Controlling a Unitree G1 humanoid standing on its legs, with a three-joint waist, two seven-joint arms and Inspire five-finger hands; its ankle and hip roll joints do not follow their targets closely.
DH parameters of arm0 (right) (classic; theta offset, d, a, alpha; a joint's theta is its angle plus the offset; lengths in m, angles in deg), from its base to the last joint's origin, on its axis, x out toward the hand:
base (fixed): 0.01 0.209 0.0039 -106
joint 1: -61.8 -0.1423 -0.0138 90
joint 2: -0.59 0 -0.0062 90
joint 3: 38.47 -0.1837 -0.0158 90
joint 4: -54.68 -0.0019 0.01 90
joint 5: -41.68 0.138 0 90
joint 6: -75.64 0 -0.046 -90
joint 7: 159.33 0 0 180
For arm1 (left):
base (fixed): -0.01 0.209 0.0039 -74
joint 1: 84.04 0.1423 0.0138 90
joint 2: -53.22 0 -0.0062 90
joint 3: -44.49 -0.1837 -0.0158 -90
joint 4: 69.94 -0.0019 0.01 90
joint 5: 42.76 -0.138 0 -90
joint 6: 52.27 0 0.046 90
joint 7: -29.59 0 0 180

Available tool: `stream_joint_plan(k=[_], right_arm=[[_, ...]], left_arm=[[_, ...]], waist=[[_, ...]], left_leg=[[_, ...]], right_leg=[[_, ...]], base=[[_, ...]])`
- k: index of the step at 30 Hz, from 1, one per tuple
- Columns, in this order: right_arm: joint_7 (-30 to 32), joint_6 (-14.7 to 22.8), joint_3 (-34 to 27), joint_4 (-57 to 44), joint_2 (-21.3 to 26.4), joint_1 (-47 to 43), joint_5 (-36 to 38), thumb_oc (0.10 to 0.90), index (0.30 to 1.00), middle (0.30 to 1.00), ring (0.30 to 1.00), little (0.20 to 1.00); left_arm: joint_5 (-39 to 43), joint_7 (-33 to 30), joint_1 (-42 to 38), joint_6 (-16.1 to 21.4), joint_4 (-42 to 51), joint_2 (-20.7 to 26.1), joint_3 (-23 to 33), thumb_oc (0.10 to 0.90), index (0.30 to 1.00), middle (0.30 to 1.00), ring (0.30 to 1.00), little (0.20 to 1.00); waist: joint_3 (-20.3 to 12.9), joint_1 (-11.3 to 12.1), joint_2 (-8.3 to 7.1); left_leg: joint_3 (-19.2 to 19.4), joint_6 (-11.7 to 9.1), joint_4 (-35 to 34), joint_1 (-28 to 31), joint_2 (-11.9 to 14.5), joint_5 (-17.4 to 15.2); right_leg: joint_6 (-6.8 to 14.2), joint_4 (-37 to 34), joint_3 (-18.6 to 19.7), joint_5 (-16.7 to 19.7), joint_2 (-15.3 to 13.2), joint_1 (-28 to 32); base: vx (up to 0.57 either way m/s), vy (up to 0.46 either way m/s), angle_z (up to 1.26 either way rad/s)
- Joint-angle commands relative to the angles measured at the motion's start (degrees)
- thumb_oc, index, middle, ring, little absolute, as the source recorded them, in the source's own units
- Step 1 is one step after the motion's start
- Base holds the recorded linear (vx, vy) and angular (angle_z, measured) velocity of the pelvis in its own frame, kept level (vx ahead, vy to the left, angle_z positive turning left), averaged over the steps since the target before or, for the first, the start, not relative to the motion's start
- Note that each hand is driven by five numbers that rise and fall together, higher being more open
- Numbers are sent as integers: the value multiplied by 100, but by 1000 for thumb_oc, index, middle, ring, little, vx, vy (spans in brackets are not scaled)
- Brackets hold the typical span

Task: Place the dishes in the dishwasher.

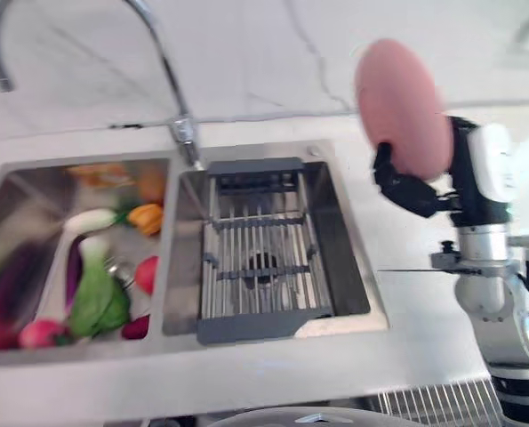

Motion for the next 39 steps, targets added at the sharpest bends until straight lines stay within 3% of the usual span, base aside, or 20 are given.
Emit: stream_joint_plan(k=[1, 2, 4, 7, 10, 11, 14, 15, 16, 19, 24, 28, 32, 36, 39], right_arm=[[681, 167, -304, -430, 245, -479, 13, 400, 300, 300, 300, 300], [713, 151, -280, -359, 252, -486, 14, 400, 300, 300, 300, 300], [684, 147, -345, -338, 279, -376, -15, 400, 300, 300, 300, 300], [636, 61, -571, -293, 425, -257, -242, 400, 300, 300, 300, 300], [599, 24, -661, -184, 498, -231, -301, 400, 300, 300, 300, 300], [531, -33, -727, -56, 635, -221, -451, 400, 300, 300, 300, 300], [402, -113, -762, 56, 832, -214, -708, 400, 300, 300, 300, 300], [339, -137, -788, 113, 892, -175, -755, 400, 300, 300, 300, 300], [328, -153, -765, 144, 927, -240, -783, 400, 300, 300, 300, 300], [129, -195, -613, 364, 1133, -255, -769, 400, 300, 300, 300, 300], [-58, -238, -309, 719, 1621, -435, -858, 400, 300, 300, 300, 300], [-211, -261, 37, 1168, 2454, -807, -1048, 400, 300, 300, 300, 300], [-213, -261, 258, 1366, 2735, -1094, -1052, 400, 300, 300, 300, 300], [-257, -362, 943, 1849, 3387, -1720, -1538, 400, 300, 300, 300, 300], [-292, -387, 1288, 2039, 3483, -2014, -1706, 400, 300, 300, 300, 300]], left_arm=[[-458, -104, -302, 370, 195, 155, 89, 800, 900, 900, 900, 900], [-391, -103, -280, 362, 211, 177, 174, 800, 900, 900, 900, 900], [-454, -90, -290, 338, 203, 251, 233, 800, 900, 900, 900, 900], [-653, 69, -310, 302, 146, 345, 242, 800, 900, 900, 900, 900], [-777, 154, -248, 268, 77, 351, 298, 800, 900, 900, 900, 900], [-799, 224, -166, 238, -19, 323, 430, 800, 900, 900, 900, 900], [-714, 262, -67, 232, -33, 302, 591, 800, 900, 900, 900, 900], [-739, 286, -12, 247, -5, 292, 582, 800, 900, 900, 900, 900], [-719, 319, 14, 258, 3, 262, 575, 800, 900, 900, 900, 900], [-669, 380, 34, 270, 46, 203, 600, 800, 900, 900, 900, 900], [-478, 368, -84, 282, 143, 141, 557, 800, 900, 900, 900, 900], [-440, 422, -128, 279, 109, 108, 411, 800, 900, 900, 900, 900], [-434, 415, -162, 275, 91, 93, 346, 800, 900, 900, 900, 900], [-398, 428, -164, 252, 22, 132, 252, 800, 900, 900, 900, 900], [-375, 405, -137, 241, 1, 164, 273, 800, 900, 900, 900, 900]], waist=[[-344, 24, 55], [-276, 72, 130], [-284, 1, 179], [-263, 1, 240], [-323, 133, 313], [-357, 292, 375], [-490, 456, 366], [-572, 546, 319], [-621, 659, 272], [-668, 719, 198], [-477, 835, 259], [-192, 924, 360], [-53, 939, 432], [189, 1076, 484], [261, 1128, 473]], left_leg=[[1071, -86, -2026, 988, 246, 1054], [1367, -31, -2073, 982, 238, 1162], [1399, 23, -2278, 970, 205, 1281], [1648, 190, -2354, 792, 152, 1549], [1874, 251, -2374, 697, 182, 1578], [2209, 294, -2333, 575, 220, 1649], [2563, 291, -2333, 333, 222, 1797], [2706, 294, -2344, 266, 191, 1797], [2865, 280, -2345, 178, 198, 1817], [3156, 125, -2350, 103, 298, 1841], [3058, -114, -2319, -177, 609, 2141], [2825, -304, -2331, -339, 866, 2373], [2687, -367, -2332, -495, 938, 2473], [2507, -425, -2304, -694, 1021, 2570], [2503, -433, -2303, -734, 1037, 2580]], right_leg=[[417, -91, -300, 1239, -359, -591], [411, -105, -716, 1064, -261, -694], [395, -121, -596, 826, -76, -572], [259, 434, -416, 363, 334, -368], [179, 682, -671, -48, 330, -148], [121, 1064, -1095, -293, 155, 107], [172, 1185, -1226, -287, 20, 409], [207, 1063, -1173, -345, 27, 553], [235, 826, -1409, -349, -61, 712], [351, -356, -1572, -310, -43, 849], [265, -715, -1619, -426, 199, 882], [144, -715, -1836, -542, 444, 845], [101, -715, -1933, -547, 528, 786], [78, -715, -2098, -524, 608, 681], [71, -715, -2119, -506, 622, 640]], base=[[-341, 416, -160], [-340, 437, -222], [-187, 265, -207], [-276, 227, -41], [-245, 138, -60], [-284, 83, -54], [-274, 41, -120], [-218, -32, -159], [-166, -83, -120], [-110, -126, -121], [-93, -172, -37], [-94, -135, 24], [-72, -64, 34], [-58, -70, 35], [-18, -25, 21]])
